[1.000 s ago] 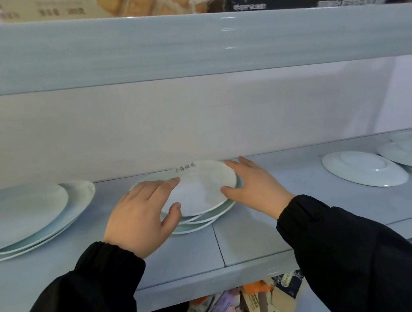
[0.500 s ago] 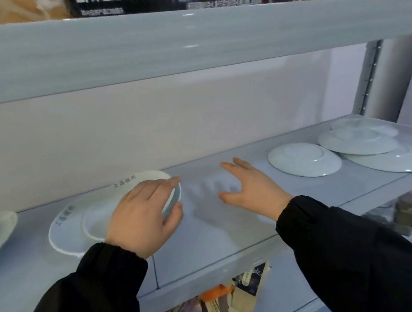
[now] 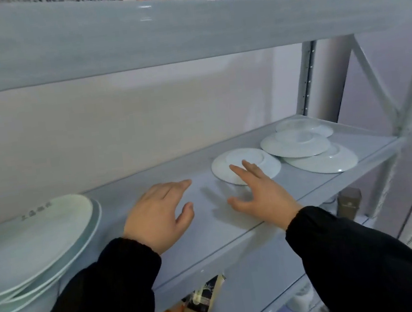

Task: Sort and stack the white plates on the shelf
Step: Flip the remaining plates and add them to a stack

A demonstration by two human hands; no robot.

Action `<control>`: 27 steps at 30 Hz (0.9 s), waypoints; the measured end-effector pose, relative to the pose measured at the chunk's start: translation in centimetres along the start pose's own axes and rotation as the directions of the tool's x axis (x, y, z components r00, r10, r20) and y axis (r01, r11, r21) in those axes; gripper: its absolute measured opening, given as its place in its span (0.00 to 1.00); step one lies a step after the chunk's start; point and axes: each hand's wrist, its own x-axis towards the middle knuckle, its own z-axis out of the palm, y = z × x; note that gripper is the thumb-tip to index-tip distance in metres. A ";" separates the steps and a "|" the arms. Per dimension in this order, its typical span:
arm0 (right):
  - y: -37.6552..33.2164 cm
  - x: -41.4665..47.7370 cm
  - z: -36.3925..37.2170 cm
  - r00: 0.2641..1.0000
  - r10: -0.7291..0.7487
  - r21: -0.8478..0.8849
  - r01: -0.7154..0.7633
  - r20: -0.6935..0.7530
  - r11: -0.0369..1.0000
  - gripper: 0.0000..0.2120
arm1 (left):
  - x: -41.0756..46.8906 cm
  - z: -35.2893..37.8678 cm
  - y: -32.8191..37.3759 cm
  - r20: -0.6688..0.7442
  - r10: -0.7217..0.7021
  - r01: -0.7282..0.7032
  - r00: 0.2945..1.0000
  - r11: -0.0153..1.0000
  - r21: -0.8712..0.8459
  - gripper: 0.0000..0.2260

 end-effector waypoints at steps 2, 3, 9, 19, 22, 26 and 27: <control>1.6 0.4 -0.9 0.999 -0.014 -0.035 0.013 -0.036 0.999 0.38 | 1.8 1.3 1.1 0.020 0.008 -0.007 1.000 1.000 -0.027 0.22; 2.4 0.6 -1.3 0.998 -0.022 -0.058 0.019 -0.054 0.998 0.38 | 2.7 1.9 1.7 0.026 0.007 -0.006 1.000 0.999 -0.032 0.23; 4.6 1.3 -1.1 0.979 -0.062 -0.073 0.049 -0.196 0.996 0.41 | 7.2 6.7 4.0 0.082 -0.037 0.046 0.996 0.993 -0.112 0.25; 5.4 1.5 -0.6 0.964 -0.049 -0.020 0.046 -0.263 0.999 0.44 | 12.2 11.1 5.5 0.171 0.010 0.020 0.985 0.984 -0.175 0.26; 5.5 1.4 -0.6 0.962 -0.029 -0.002 0.029 -0.271 1.000 0.45 | 12.2 11.9 5.4 0.311 0.104 -0.055 0.945 0.985 -0.161 0.31; 5.4 1.5 -0.6 0.964 -0.020 0.003 0.022 -0.267 1.000 0.46 | 12.1 12.1 5.1 0.383 0.128 -0.071 0.915 0.985 -0.160 0.32; 5.4 1.5 -0.6 0.964 -0.013 0.005 0.015 -0.266 1.000 0.45 | 12.0 11.9 5.2 0.382 0.109 -0.054 0.918 0.987 -0.153 0.34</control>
